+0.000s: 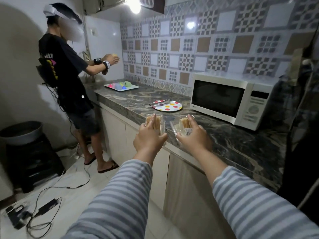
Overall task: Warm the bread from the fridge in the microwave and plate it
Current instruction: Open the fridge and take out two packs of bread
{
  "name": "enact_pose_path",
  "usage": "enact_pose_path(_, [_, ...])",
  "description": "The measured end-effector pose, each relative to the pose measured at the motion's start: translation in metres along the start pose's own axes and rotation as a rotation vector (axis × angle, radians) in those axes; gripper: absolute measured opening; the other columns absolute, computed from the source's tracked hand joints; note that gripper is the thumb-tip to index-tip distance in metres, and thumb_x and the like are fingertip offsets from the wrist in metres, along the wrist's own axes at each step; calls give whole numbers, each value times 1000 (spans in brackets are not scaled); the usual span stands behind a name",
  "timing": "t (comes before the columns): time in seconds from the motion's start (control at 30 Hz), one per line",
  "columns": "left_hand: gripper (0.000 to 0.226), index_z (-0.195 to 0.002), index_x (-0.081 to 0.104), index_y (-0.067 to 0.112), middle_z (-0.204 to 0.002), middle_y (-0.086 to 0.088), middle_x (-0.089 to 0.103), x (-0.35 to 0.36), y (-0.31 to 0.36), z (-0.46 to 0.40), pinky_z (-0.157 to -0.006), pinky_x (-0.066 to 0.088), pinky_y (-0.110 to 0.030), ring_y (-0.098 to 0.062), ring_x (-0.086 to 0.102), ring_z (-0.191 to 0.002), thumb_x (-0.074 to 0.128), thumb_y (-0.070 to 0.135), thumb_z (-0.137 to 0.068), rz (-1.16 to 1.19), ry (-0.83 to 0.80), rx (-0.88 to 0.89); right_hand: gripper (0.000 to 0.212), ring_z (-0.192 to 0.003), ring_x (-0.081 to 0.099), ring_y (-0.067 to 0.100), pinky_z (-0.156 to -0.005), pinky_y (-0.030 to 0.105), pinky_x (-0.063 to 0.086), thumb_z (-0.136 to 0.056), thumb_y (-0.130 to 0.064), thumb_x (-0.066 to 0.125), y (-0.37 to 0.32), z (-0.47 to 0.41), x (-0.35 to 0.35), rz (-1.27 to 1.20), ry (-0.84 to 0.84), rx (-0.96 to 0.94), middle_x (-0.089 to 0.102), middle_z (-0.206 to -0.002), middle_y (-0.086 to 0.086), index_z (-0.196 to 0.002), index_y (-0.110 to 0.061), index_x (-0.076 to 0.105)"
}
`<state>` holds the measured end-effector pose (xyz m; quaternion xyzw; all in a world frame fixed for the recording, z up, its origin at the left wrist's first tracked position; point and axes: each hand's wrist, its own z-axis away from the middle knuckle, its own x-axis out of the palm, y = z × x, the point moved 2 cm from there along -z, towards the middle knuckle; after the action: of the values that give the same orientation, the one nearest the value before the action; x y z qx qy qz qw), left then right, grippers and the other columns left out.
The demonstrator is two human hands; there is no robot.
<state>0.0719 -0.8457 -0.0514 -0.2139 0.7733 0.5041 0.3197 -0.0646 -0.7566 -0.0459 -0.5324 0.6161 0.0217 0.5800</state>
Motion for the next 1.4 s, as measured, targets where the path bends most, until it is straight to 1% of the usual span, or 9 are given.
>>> enact_pose_path(0.2, [85, -146, 15, 50, -142, -4, 44, 22, 4, -117, -91, 50, -40, -27, 54, -119, 64, 58, -77, -18, -80, 92, 79, -116, 55, 26, -84, 35, 47, -79, -50, 64, -21, -86, 35, -29, 89, 88, 52, -133, 1, -146, -48, 22])
enact_pose_path(0.4, [85, -146, 15, 51, -144, -5, 42, 54, 43, -205, -91, 46, -40, -27, 52, -122, 66, 56, -78, 26, -147, 200, 79, -118, 53, 25, -86, 38, 47, -79, -54, 63, -16, -168, 39, 22, 214, 182, 53, -132, 0, -147, -43, 23])
enact_pose_path(0.7, [71, -144, 18, 53, -135, -4, 48, 131, 158, -309, -83, 44, -38, -30, 54, -116, 50, 60, -82, 225, -169, 393, 79, -114, 54, 24, -77, 32, 45, -81, -49, 65, 28, -293, -11, 103, 431, 242, 52, -129, 2, -147, -45, 22])
enact_pose_path(0.8, [75, -144, 16, 53, -135, -3, 48, 153, 204, -338, -87, 45, -40, -29, 53, -117, 55, 56, -80, 268, -184, 447, 80, -116, 53, 25, -75, 32, 43, -82, -51, 65, 41, -336, -39, 126, 508, 251, 51, -131, 2, -148, -44, 20])
enact_pose_path(0.93, [81, -146, 16, 49, -138, -3, 45, 183, 263, -370, -87, 45, -38, -27, 50, -120, 62, 48, -81, 345, -229, 483, 81, -118, 52, 25, -80, 34, 45, -82, -52, 64, 61, -388, -74, 208, 554, 286, 50, -133, 2, -148, -44, 18])
enact_pose_path(1.07, [82, -148, 14, 45, -135, 0, 51, 213, 313, -402, -84, 49, -35, -25, 57, -111, 60, 47, -80, 405, -266, 581, 82, -121, 51, 26, -87, 37, 47, -81, -52, 64, 83, -433, -101, 228, 588, 324, 50, -135, 2, -148, -44, 18])
enact_pose_path(1.17, [85, -147, 14, 46, -137, -1, 52, 234, 343, -421, -84, 53, -43, -25, 60, -107, 57, 50, -74, 426, -320, 596, 81, -120, 52, 27, -84, 36, 47, -82, -52, 63, 100, -464, -112, 237, 597, 366, 51, -135, 3, -148, -45, 18])
enact_pose_path(1.3, [82, -149, 14, 42, -135, 0, 53, 273, 373, -446, -78, 49, -33, -23, 58, -110, 57, 45, -79, 397, -350, 631, 81, -121, 51, 26, -82, 33, 43, -82, -52, 62, 123, -501, -113, 239, 597, 419, 48, -138, 0, -148, -46, 16])
enact_pose_path(1.4, [81, -149, 14, 41, -131, 0, 56, 301, 388, -462, -80, 50, -35, -25, 59, -110, 57, 43, -80, 356, -404, 637, 80, -120, 52, 25, -83, 33, 44, -81, -52, 62, 141, -522, -107, 234, 600, 461, 45, -142, -2, -147, -47, 17])
